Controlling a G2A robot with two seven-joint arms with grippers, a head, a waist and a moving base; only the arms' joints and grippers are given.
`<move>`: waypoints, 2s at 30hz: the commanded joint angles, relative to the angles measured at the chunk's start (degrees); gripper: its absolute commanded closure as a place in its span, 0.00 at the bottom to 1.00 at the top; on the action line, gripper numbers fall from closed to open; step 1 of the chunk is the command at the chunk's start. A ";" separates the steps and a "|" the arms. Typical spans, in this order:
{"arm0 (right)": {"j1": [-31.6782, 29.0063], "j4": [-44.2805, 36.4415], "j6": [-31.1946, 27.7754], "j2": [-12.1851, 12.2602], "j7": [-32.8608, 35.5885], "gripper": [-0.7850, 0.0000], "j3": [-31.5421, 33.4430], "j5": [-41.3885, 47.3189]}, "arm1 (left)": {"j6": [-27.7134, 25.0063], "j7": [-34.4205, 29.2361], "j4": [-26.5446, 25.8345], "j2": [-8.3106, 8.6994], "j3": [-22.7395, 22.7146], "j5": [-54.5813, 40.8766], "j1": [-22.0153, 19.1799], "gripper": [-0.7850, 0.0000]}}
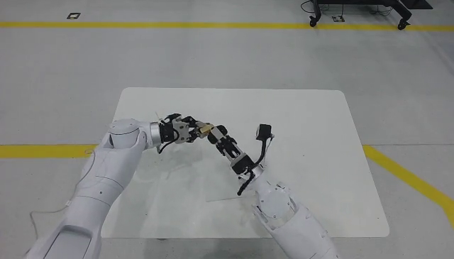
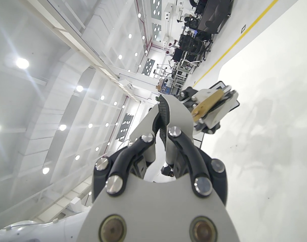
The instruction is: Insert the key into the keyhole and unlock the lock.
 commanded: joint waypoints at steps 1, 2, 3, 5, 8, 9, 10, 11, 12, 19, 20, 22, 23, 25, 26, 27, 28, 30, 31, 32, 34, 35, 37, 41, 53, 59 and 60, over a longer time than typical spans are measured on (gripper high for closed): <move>-1.01 -0.93 0.04 0.28 5.17 0.82 0.51 5.00 | -0.81 0.08 -0.45 0.00 -0.71 -1.88 0.59 1.00; -1.30 -1.17 0.77 0.45 8.57 0.78 0.89 8.38 | -1.63 0.81 -0.69 0.08 -1.00 -1.62 0.69 1.00; -1.39 -1.24 1.83 0.62 12.45 0.74 1.38 12.27 | -2.51 1.27 -1.08 0.13 -1.25 -1.57 0.92 1.00; -1.20 -0.63 4.17 0.97 19.31 0.69 2.78 19.51 | -4.22 1.53 -1.97 0.24 -1.91 -2.06 1.52 1.00; -0.34 1.37 7.41 1.30 27.00 0.69 4.40 27.77 | -7.78 2.20 -4.18 0.49 -2.35 -0.61 2.72 1.00; -0.03 2.03 8.20 1.36 28.94 0.69 4.74 29.91 | -8.59 1.57 -4.69 0.57 -2.66 -0.94 3.15 1.00; 0.26 2.62 9.00 1.41 30.65 0.70 4.99 31.82 | -9.49 1.07 -5.39 0.68 -2.80 -0.43 3.42 1.00; 0.62 3.15 9.69 1.47 31.97 0.70 5.29 33.14 | -10.25 0.19 -5.92 0.78 -2.99 -0.48 3.82 1.00; 0.89 3.53 10.24 1.52 32.97 0.71 5.48 34.12 | -10.73 -0.65 -6.28 0.86 -3.23 -0.77 4.14 1.00; 2.11 4.68 11.77 1.65 35.37 0.71 6.06 37.70 | -12.38 -2.24 -7.73 1.27 -3.93 -0.05 5.12 1.00; 2.21 4.76 11.75 1.66 35.39 0.70 6.17 38.01 | -12.50 -2.43 -7.89 1.31 -3.96 0.01 5.22 1.00; 2.35 4.77 11.90 1.69 35.42 0.70 6.22 38.33 | -12.81 -2.86 -8.16 1.38 -4.05 0.10 5.35 1.00; 2.43 4.77 11.99 1.71 35.40 0.70 6.21 38.39 | -12.92 -3.10 -8.26 1.42 -4.07 0.20 5.39 1.00; 2.79 5.00 12.54 1.71 35.34 0.70 6.00 38.44 | -13.68 -3.56 -8.67 1.51 -4.06 0.86 5.53 1.00; 3.05 5.24 12.80 1.68 35.31 0.71 5.83 38.64 | -14.01 -3.91 -8.85 1.56 -4.07 1.00 5.64 1.00; 3.35 5.56 13.05 1.64 35.23 0.72 5.68 38.93 | -14.24 -3.97 -8.94 1.60 -4.13 1.19 5.72 1.00; 3.67 5.88 13.28 1.59 35.21 0.73 5.51 39.28 | -14.38 -4.02 -9.03 1.64 -4.15 1.37 5.79 1.00; 4.33 6.50 13.59 1.51 35.32 0.79 5.21 39.77 | -14.71 -3.97 -9.25 1.71 -4.21 1.70 5.89 1.00; 4.62 6.77 13.64 1.47 35.35 0.83 5.06 40.00 | -14.78 -3.99 -9.32 1.73 -4.23 1.74 5.95 1.00; 4.89 7.05 13.70 1.43 35.31 0.85 4.95 40.19 | -14.80 -3.94 -9.36 1.76 -4.27 1.80 5.98 1.00; 5.41 7.59 13.82 1.38 35.25 0.98 4.79 40.52 | -14.90 -3.84 -9.46 1.80 -4.41 1.69 6.07 1.00; 5.65 7.86 13.89 1.35 35.18 1.00 4.75 40.76 | -14.93 -3.82 -9.52 1.83 -4.47 1.63 6.11 1.00; 6.08 8.42 13.91 1.30 34.93 1.00 4.71 41.08 | -15.01 -3.72 -9.61 1.87 -4.53 1.73 6.19 1.00; 6.64 9.20 13.94 1.22 34.32 1.00 4.45 41.15 | -15.16 -3.46 -9.84 1.93 -4.57 1.90 6.33 1.00; 6.91 9.64 13.67 1.09 31.72 0.87 3.88 40.67 | -15.64 -2.86 -10.07 1.98 -4.48 1.91 6.42 1.00; 6.61 9.40 13.27 1.04 31.03 1.00 3.73 41.03 | -17.25 -1.33 -10.85 2.06 -4.52 3.14 6.80 1.00; 6.53 9.36 13.23 1.01 30.96 1.00 3.69 41.36 | -17.72 -0.97 -11.26 2.07 -4.47 3.47 7.01 1.00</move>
